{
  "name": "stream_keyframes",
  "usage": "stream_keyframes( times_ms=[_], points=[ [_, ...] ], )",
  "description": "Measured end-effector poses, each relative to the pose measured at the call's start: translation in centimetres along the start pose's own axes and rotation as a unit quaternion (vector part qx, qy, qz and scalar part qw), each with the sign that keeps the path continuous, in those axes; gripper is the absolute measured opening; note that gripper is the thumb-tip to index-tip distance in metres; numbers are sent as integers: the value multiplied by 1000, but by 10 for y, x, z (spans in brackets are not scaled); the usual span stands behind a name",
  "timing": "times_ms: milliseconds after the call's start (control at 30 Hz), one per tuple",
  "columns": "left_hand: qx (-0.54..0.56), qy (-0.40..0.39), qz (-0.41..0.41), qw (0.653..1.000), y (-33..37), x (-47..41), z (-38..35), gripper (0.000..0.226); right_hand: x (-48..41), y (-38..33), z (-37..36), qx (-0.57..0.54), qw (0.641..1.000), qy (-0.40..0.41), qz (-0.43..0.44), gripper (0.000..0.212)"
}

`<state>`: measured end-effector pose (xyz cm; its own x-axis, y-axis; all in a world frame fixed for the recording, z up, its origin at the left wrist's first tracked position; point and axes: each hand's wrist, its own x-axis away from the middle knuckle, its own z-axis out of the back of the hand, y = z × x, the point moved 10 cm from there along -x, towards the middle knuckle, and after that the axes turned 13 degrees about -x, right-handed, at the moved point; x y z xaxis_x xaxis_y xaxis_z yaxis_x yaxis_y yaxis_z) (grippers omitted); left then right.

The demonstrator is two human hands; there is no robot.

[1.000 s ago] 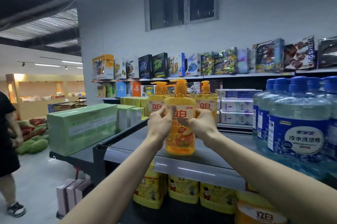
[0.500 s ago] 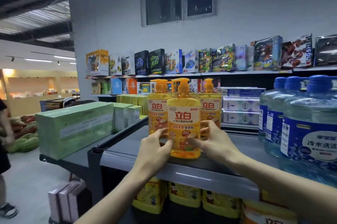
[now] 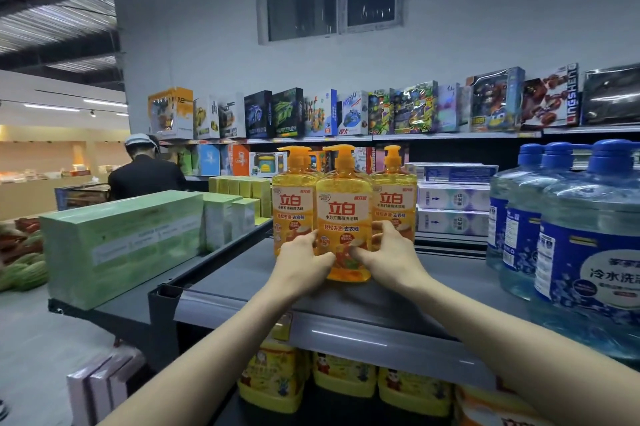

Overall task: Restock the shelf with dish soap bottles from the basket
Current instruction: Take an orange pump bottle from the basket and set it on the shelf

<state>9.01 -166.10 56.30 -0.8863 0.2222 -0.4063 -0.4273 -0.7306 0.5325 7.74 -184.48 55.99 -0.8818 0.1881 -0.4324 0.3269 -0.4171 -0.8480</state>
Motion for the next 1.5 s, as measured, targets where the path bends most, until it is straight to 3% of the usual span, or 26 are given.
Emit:
stream_keyframes(
  times_ms=[133,333,700,833,1000,1200,1367,1500],
  points=[
    [18,-37,7,999,-1,-20,-12,34,-17,8,-2,18,1000,20,-16,66],
    [11,-21,27,999,-17,-30,-27,29,-33,14,-10,38,998,40,-30,65],
    [22,-55,34,998,-26,-38,-39,41,-43,24,-12,42,998,45,-31,65],
    [14,-57,38,998,-27,-39,-40,41,-42,19,-11,139,990,22,-20,66],
    [-53,-100,29,993,-23,-36,-45,40,-34,18,-18,319,946,-42,-27,66],
    [-164,-159,16,974,-17,-18,-43,36,-10,8,-11,362,925,-108,-23,66],
    [-230,-113,-8,967,11,17,-31,36,32,-1,16,418,897,-145,-8,58],
    [-255,-84,-35,963,72,57,-28,36,85,-14,63,420,896,-140,2,55]
  ],
)
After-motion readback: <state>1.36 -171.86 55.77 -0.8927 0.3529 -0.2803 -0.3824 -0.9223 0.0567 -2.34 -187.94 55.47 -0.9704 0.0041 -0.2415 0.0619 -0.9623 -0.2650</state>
